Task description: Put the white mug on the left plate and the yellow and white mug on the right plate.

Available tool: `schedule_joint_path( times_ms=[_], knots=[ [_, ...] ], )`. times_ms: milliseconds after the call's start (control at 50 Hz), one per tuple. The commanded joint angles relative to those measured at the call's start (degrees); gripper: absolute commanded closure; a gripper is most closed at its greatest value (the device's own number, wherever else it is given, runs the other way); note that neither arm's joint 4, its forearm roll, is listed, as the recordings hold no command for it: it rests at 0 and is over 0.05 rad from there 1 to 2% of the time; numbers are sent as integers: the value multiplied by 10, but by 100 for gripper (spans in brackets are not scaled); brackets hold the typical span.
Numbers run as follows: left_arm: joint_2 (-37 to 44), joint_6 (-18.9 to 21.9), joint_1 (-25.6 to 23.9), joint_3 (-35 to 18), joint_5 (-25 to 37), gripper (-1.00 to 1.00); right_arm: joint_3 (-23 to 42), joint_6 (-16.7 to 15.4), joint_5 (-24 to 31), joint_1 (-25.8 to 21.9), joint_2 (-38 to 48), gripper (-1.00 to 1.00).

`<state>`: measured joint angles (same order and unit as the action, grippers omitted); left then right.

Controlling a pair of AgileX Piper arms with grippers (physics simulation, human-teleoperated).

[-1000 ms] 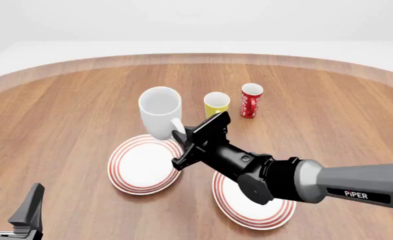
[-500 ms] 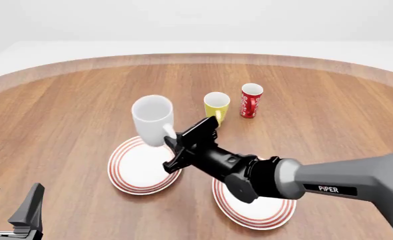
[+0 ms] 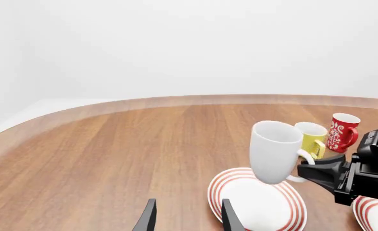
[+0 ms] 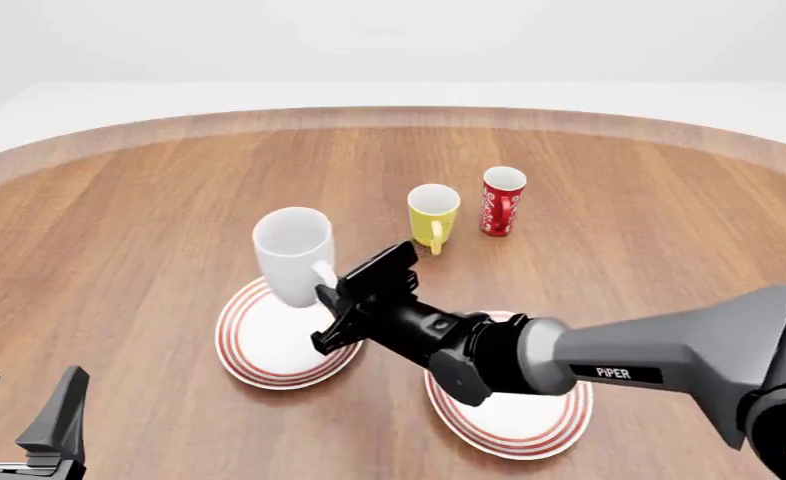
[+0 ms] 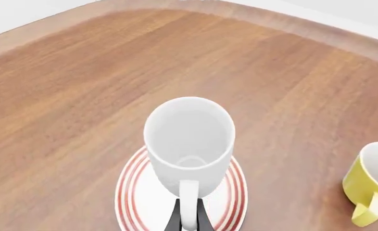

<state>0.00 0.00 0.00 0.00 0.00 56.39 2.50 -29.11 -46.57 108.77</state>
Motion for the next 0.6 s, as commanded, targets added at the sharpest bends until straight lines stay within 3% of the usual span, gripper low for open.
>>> schedule_joint_path(
  times_ms=[20,600],
  knots=[
    [0,0,0,0,0,-100,18,14,10,-4,16,100],
    [0,0,0,0,0,-100,54,24,35,-9,50,100]
  ],
)
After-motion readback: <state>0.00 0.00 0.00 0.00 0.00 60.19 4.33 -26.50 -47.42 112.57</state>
